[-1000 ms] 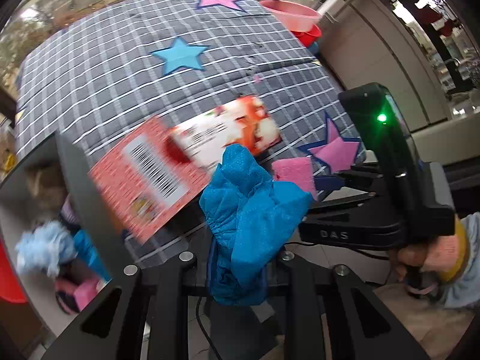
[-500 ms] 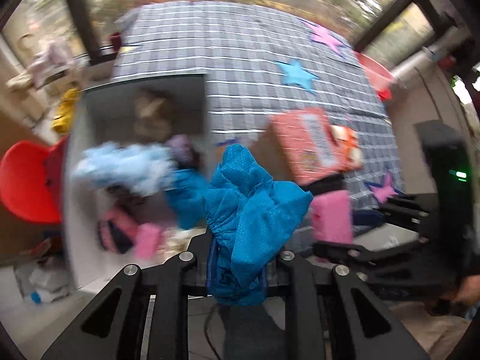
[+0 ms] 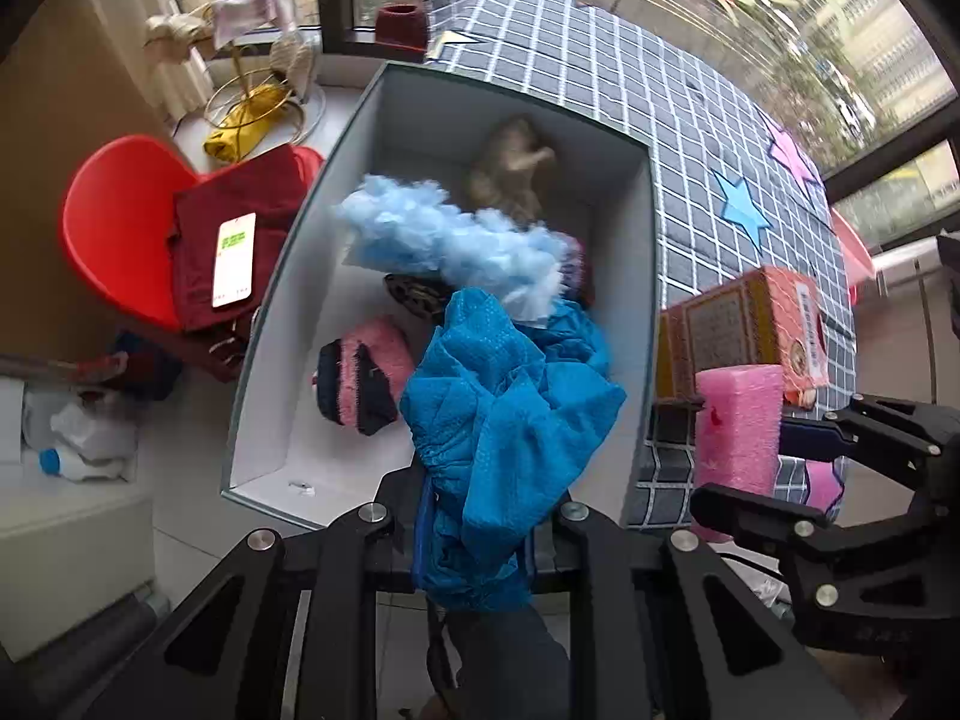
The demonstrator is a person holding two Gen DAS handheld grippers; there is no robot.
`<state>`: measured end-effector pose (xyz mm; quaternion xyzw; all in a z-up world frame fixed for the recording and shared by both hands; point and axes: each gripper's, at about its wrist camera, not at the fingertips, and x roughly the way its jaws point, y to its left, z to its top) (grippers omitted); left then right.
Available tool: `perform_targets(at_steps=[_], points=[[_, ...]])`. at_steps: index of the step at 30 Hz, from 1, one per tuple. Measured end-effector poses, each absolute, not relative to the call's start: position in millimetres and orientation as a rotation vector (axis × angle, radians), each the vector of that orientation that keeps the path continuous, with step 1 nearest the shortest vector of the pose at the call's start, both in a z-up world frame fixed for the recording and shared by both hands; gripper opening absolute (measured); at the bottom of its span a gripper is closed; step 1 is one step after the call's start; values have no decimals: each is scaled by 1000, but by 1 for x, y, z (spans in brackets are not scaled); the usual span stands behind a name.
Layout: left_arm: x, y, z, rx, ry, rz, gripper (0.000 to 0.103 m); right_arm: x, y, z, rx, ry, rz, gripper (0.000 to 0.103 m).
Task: Organize soft objects
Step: 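Lift and carry the blue cloth and pink sponge with both tools over the box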
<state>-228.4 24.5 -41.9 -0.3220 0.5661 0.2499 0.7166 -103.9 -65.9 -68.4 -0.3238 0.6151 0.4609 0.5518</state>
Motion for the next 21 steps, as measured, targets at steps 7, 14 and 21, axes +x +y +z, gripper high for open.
perform_targets(at_steps=[7,14,21], points=[[-234,34,-46,-742,1235,585,24,-104,-51,-69,-793,1442,1094,53],[-229,44,-52,-752,1236,605,24,-99,-38,-67,-791,1431,1094,53],[-223,48,-57,-743,1253,616,24,-94,-26,-63,-770,1426,1093,53]])
